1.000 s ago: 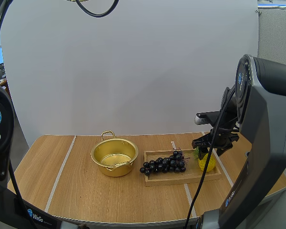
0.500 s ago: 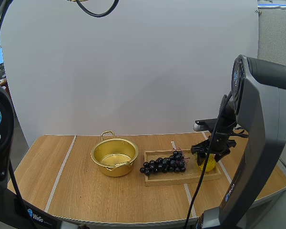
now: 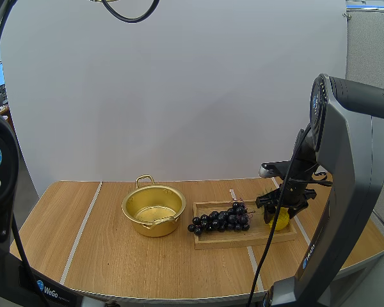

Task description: Open the pot, put the pineapple inside, and close it

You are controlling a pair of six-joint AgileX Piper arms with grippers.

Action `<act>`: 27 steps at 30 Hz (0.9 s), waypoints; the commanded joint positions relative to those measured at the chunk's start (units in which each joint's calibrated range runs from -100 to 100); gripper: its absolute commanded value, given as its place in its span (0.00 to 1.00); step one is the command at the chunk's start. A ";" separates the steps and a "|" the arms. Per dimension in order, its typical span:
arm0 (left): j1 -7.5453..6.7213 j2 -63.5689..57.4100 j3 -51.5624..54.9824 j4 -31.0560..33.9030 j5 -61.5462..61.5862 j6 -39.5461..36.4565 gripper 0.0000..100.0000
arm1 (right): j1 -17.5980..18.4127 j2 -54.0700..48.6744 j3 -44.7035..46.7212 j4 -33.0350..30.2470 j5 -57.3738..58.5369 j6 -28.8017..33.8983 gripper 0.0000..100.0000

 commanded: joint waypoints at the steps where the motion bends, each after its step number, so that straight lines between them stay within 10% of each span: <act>1: -0.04 -0.02 -0.45 0.70 -2.01 -0.57 0.00 | 0.00 -0.32 -0.41 0.51 -0.54 -0.65 1.00; 7: -0.04 -0.02 -0.45 0.70 -2.01 -0.57 0.00 | 0.00 -0.32 -0.41 0.51 -0.20 -0.65 0.98; 14: -0.04 -0.02 -0.45 0.70 -2.01 -0.57 0.00 | 0.00 -0.32 -0.41 1.33 1.77 -1.33 0.00; 27: -0.04 -0.02 -0.45 0.70 -2.01 -0.57 0.00 | 0.00 -4.07 -0.41 1.85 2.32 -1.33 0.00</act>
